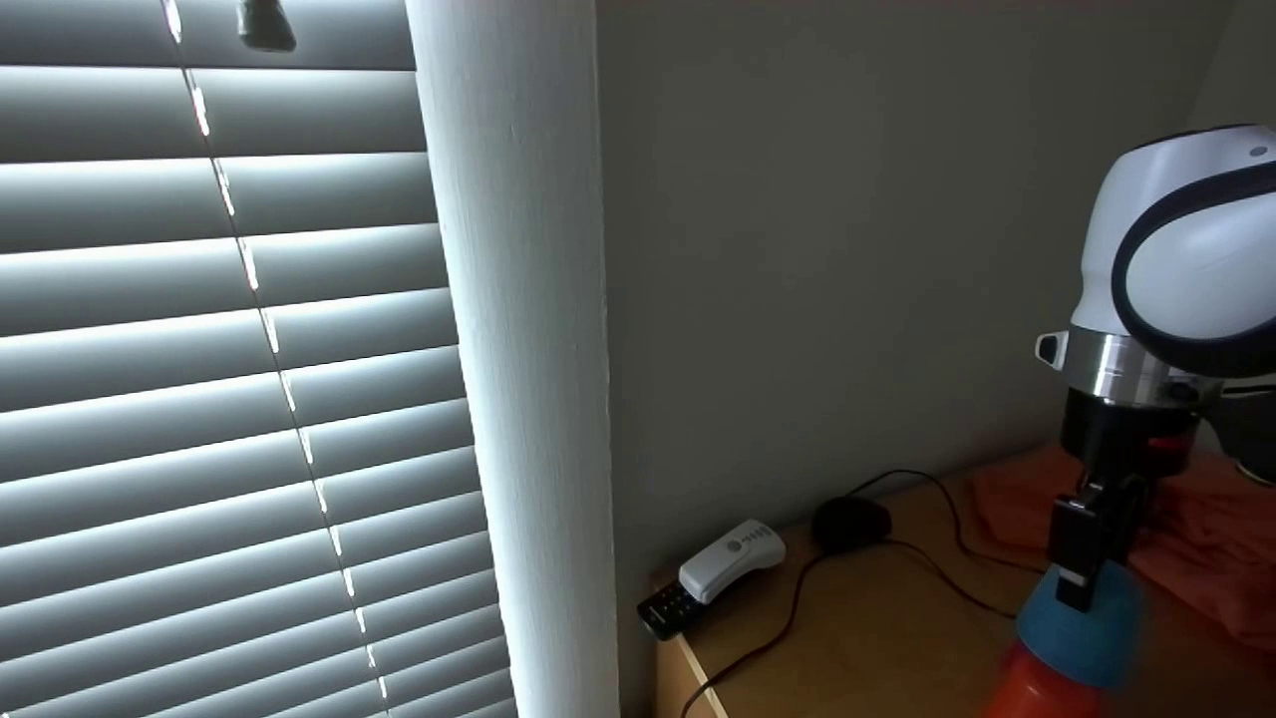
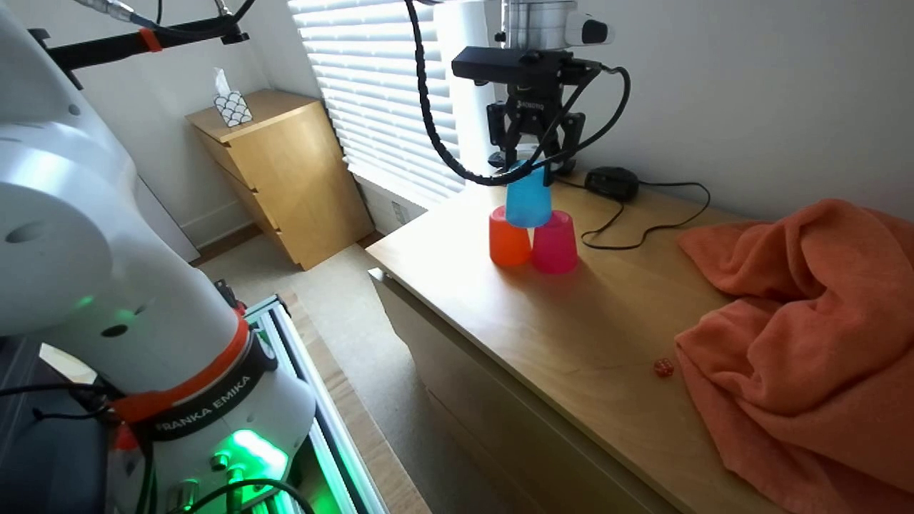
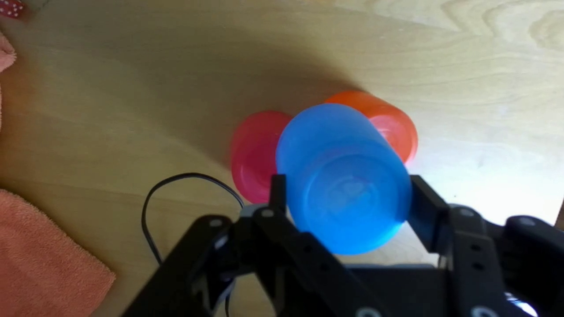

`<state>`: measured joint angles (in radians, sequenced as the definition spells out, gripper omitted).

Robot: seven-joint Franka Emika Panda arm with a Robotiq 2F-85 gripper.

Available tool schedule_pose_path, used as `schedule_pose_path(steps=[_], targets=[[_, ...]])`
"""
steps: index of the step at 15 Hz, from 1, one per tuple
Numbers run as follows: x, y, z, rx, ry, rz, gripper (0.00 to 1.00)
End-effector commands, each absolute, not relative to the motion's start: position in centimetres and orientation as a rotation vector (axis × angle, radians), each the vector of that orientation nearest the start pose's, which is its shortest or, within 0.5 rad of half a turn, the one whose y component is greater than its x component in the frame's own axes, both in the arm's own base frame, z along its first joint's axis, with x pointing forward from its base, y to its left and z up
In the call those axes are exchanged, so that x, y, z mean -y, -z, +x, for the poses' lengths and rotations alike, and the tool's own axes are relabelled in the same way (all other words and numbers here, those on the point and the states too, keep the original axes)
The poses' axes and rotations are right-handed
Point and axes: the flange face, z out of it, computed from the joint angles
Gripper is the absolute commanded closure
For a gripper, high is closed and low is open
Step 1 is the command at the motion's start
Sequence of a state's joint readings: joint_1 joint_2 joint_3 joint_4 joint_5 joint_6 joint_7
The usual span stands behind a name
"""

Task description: Move the cups forward then stack them

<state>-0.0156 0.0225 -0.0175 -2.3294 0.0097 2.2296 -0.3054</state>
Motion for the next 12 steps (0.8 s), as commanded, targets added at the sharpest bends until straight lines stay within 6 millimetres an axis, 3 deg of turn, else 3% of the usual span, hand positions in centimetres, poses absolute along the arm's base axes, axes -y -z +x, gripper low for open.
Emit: schedule_pose_path(steps=[1, 3, 4, 7, 12], targets=[[1.25, -31.38, 49.55, 0.437, -0.241, -3.082, 0.58], [1.15, -31.35, 49.51, 0.444, -0.246, -3.085, 0.58], [1.13, -31.35, 49.51, 0.438, -0.25, -3.087, 0.09], [0.94, -31.12, 49.45, 0.444, -0.259, -3.081, 0.0], [0.81, -30.99, 49.32, 0.464, -0.265, -3.077, 0.0]])
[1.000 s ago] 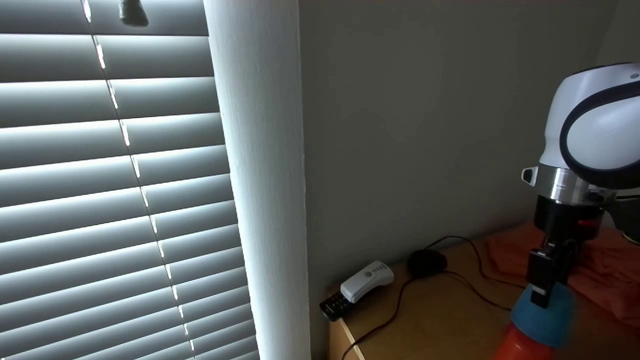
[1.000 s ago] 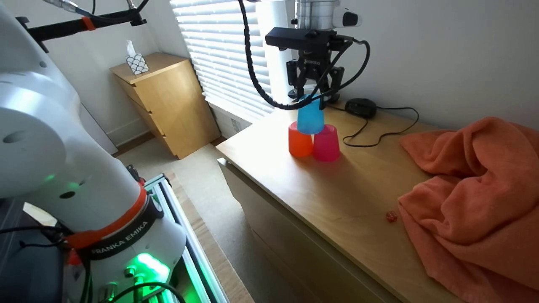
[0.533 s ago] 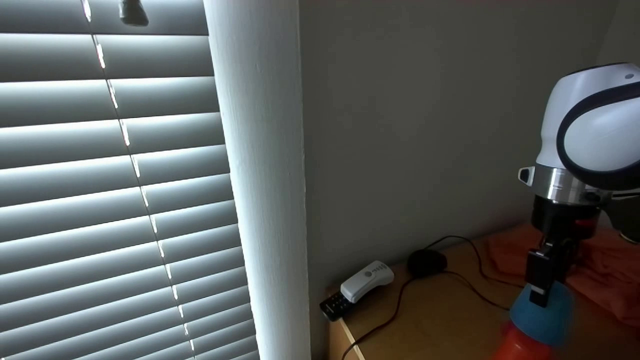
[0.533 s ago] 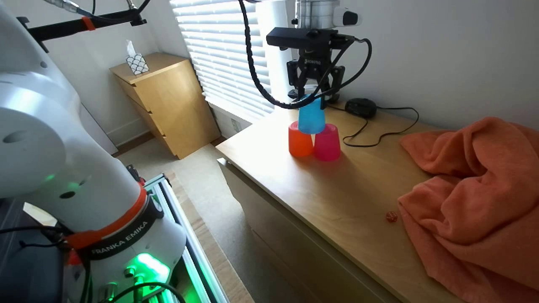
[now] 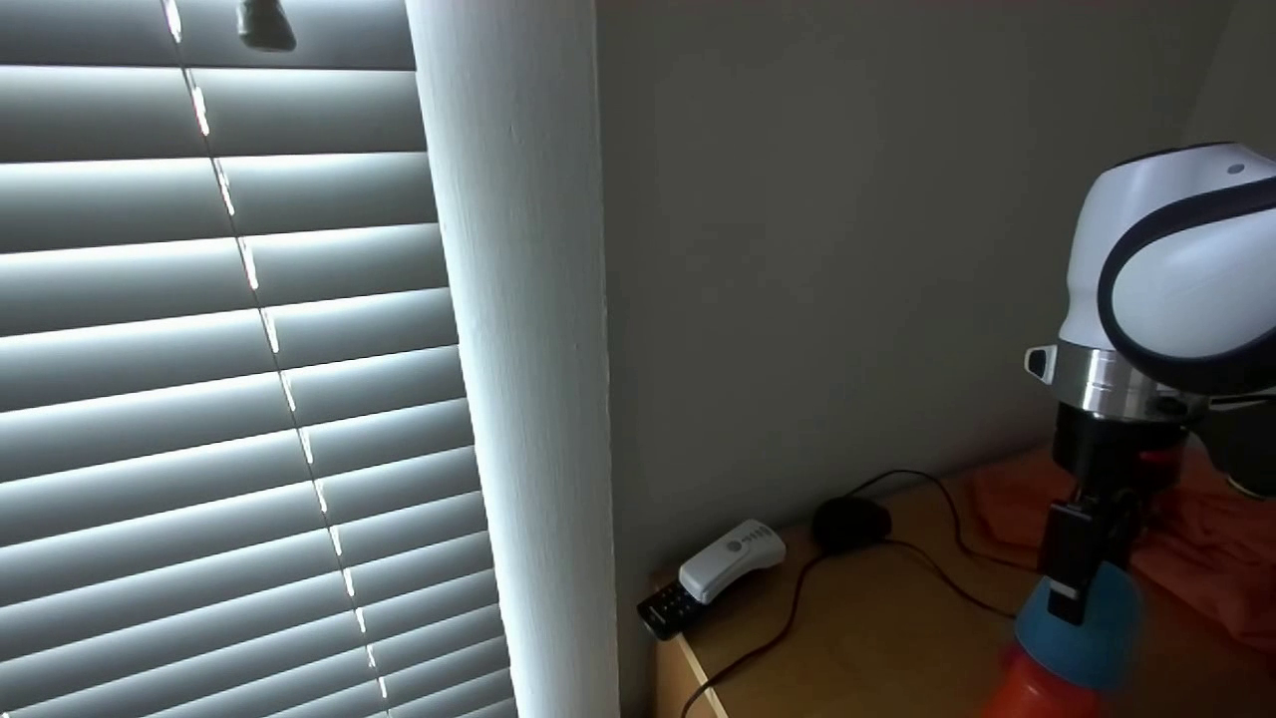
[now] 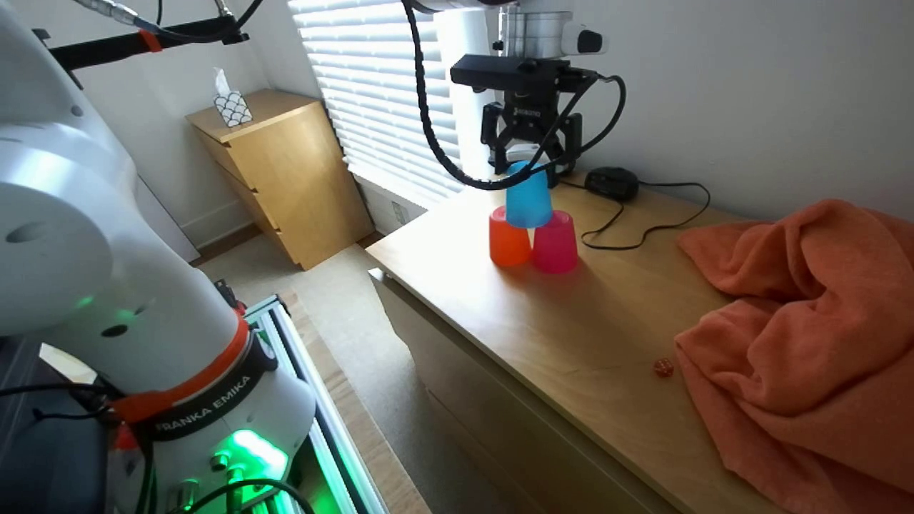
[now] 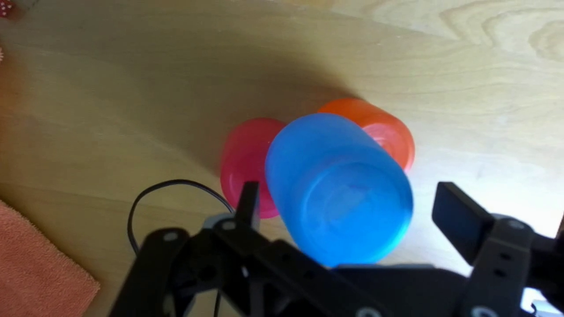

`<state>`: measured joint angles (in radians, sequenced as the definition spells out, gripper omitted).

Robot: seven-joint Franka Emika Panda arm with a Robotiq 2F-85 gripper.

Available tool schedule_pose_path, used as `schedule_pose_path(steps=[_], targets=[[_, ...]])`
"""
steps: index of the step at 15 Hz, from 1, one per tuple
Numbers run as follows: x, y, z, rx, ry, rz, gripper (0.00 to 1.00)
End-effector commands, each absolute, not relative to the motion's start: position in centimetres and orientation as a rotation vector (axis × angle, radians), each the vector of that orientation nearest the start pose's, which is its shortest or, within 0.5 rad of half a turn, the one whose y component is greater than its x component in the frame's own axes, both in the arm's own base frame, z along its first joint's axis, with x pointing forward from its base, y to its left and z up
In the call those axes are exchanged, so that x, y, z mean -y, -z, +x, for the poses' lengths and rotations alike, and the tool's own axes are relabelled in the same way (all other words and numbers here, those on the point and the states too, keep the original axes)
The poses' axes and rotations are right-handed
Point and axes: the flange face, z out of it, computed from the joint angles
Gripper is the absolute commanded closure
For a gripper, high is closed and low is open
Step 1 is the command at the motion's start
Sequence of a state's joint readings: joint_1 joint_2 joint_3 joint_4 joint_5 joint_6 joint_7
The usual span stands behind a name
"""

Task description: Move the cups forward then stack them

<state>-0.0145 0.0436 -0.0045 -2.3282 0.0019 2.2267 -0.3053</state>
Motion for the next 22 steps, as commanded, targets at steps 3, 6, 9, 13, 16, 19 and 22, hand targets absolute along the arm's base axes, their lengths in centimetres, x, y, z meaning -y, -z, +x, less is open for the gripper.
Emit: schedule_pose_path(steps=[3, 6, 9, 13, 16, 19, 22], targets=[[1.2, -31.8, 49.0, 0.47, -0.237, -3.09, 0.0], [1.6, -33.6, 48.1, 0.472, -0.183, -3.101, 0.0], [1.9, -36.4, 47.2, 0.48, -0.066, -3.102, 0.0], [2.3, -40.7, 45.2, 0.513, 0.078, -3.097, 0.0], [2.6, -43.3, 42.9, 0.511, 0.183, -3.109, 0.0], [2.5, -45.2, 40.7, 0.51, 0.269, -3.113, 0.0], [2.5, -46.4, 39.4, 0.458, 0.34, -3.092, 0.0]])
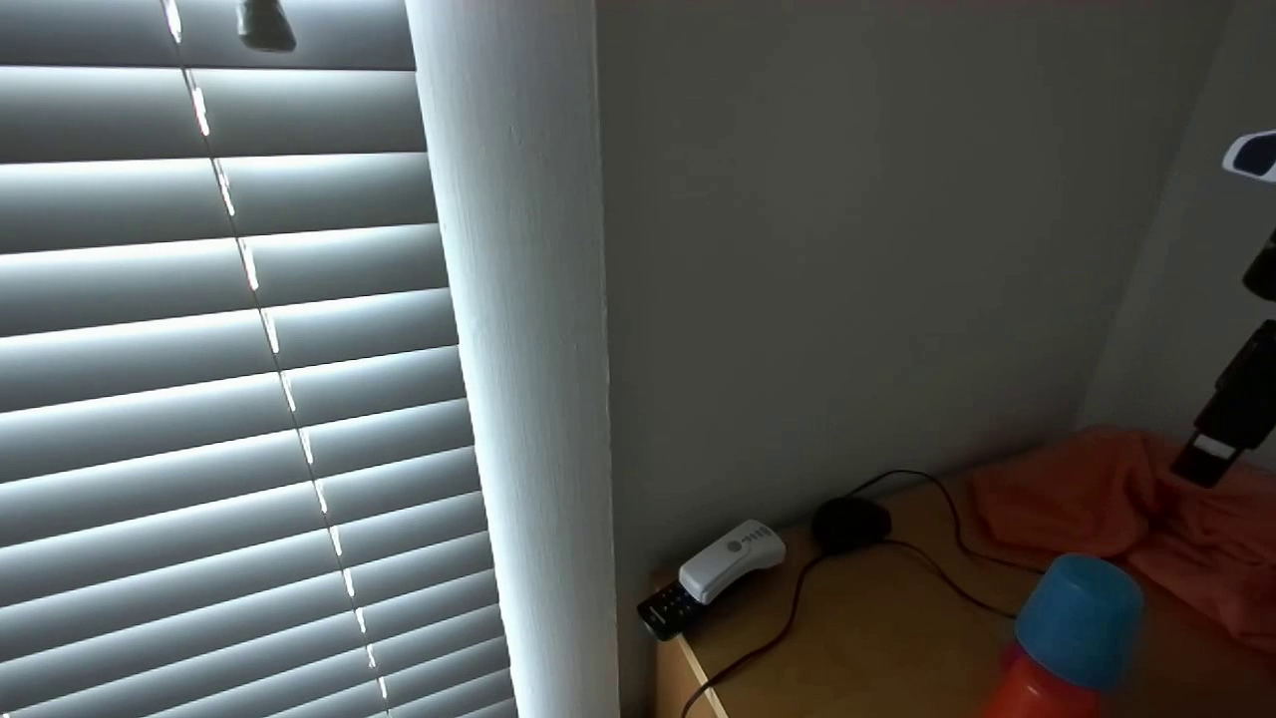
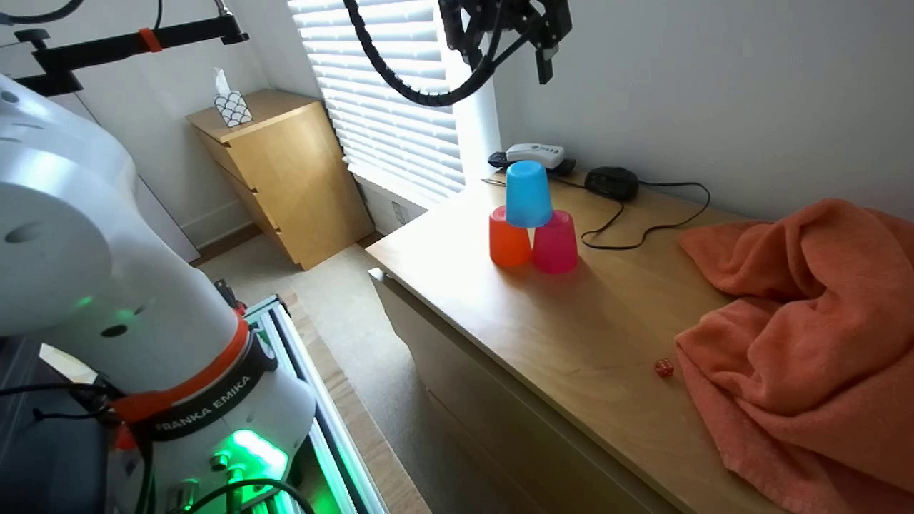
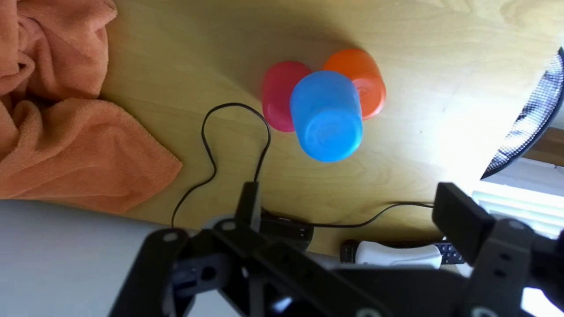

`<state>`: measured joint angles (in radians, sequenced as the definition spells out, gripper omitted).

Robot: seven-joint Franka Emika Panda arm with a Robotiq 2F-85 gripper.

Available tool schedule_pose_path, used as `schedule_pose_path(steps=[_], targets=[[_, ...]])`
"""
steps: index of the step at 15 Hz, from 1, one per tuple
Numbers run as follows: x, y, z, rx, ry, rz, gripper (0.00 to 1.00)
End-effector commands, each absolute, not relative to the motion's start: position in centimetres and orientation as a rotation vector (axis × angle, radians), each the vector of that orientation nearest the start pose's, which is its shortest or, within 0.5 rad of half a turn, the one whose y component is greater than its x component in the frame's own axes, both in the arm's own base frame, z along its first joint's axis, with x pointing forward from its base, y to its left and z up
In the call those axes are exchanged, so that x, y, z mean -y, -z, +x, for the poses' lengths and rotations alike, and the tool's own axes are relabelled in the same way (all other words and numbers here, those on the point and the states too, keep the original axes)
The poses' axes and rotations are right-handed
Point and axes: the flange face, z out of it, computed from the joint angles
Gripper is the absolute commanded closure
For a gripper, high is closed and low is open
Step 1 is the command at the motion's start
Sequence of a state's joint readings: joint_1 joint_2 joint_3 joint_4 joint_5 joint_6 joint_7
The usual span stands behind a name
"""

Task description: Move the cups forward then stack them

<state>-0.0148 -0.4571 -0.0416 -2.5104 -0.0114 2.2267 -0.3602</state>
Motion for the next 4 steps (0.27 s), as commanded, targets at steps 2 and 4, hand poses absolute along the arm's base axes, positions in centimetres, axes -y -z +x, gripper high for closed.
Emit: schedule_pose_path(steps=[2, 4], targets=[[2.5, -46.6, 40.7, 0.48, 0.307, -3.113, 0.0], [2.7, -46.8, 40.2, 0.473, 0.321, -3.111, 0.0]])
